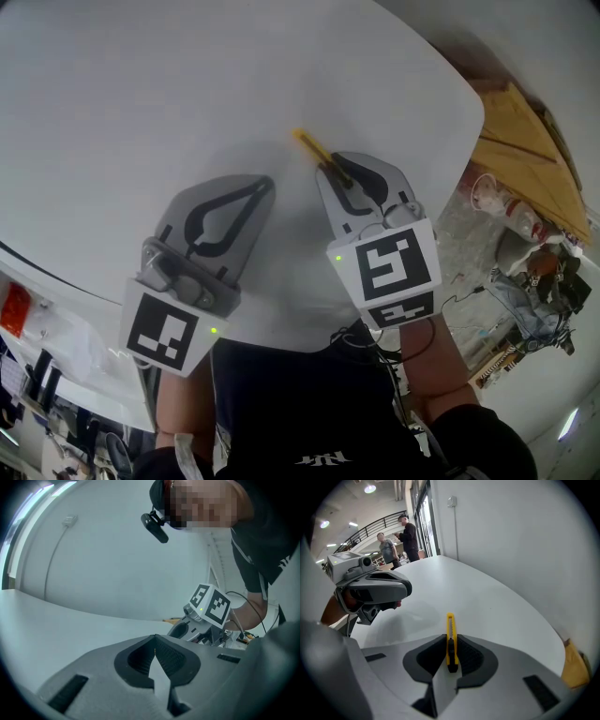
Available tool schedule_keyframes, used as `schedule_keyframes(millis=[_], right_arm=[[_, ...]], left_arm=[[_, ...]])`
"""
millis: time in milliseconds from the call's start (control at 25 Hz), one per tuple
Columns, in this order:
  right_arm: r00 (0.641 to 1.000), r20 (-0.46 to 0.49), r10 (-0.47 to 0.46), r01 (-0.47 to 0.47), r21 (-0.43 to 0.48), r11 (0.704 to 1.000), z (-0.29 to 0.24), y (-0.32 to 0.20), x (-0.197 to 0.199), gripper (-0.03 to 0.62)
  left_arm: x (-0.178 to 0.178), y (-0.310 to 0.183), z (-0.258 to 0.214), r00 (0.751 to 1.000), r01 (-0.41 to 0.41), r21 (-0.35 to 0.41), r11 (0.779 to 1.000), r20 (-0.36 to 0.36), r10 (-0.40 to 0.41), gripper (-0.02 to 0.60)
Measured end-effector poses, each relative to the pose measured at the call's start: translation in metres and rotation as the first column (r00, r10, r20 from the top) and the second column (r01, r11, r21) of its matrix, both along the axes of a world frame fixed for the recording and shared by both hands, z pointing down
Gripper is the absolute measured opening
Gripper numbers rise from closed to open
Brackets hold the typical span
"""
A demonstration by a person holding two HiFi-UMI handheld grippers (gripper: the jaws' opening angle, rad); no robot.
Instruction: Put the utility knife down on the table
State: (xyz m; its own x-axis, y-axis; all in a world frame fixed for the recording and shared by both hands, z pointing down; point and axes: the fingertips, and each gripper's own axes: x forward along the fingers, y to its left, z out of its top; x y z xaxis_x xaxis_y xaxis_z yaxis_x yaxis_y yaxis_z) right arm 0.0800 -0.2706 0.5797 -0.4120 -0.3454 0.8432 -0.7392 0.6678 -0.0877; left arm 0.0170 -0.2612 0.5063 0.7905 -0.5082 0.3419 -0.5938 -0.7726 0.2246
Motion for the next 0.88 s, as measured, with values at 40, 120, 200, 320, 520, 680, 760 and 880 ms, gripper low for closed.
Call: schedule_keyframes(millis=[40,120,200,320,520,680,760,880], right_arm=[[1.000,0.002,-0.003,0.003,0.000,1.000,0.000,0.000,-0.001,0.057],[1.000,0.015,-0.010,0.010,-0.002,1.000,-0.002,0.001,-0.004,0.077],[1.000,0.028,-0.012,0.011,0.007,1.000,-0.005,-0.001,-0.006,0.086],[0.999,0.039,-0.002,-0.001,0.063,0.998,-0.013,-0.007,-0.007,0.086],[0.989,0.147,-0.020,-0.034,0.360,0.932,-0.064,-0.024,-0.021,0.023],[0.976,0.214,0.039,-0.133,0.446,0.885,-0.107,-0.015,-0.026,0.011],[0.964,0.257,0.072,-0.191,0.476,0.858,-0.134,-0.008,-0.030,0.008],[0.951,0.300,0.080,-0.238,0.540,0.807,-0.186,0.012,-0.041,0.005]], left_arm=[[0.000,0.000,0.000,1.000,0.002,0.000,1.000,-0.002,-0.002,0.005],[0.000,-0.001,-0.001,1.000,0.003,0.004,1.000,-0.006,-0.003,0.005],[0.001,-0.003,0.000,1.000,0.001,0.009,1.000,-0.008,-0.001,0.005],[0.002,-0.004,0.001,1.000,-0.007,0.018,1.000,-0.014,0.008,0.005],[0.002,-0.006,-0.011,0.998,-0.007,0.026,1.000,-0.066,0.009,0.005],[-0.005,0.004,-0.029,0.996,0.007,-0.013,1.000,-0.085,-0.008,0.005],[-0.011,0.005,-0.050,0.993,0.001,0.020,1.000,-0.118,0.001,0.005],[-0.017,0.008,-0.096,0.986,-0.031,0.124,0.992,-0.159,0.051,0.005]])
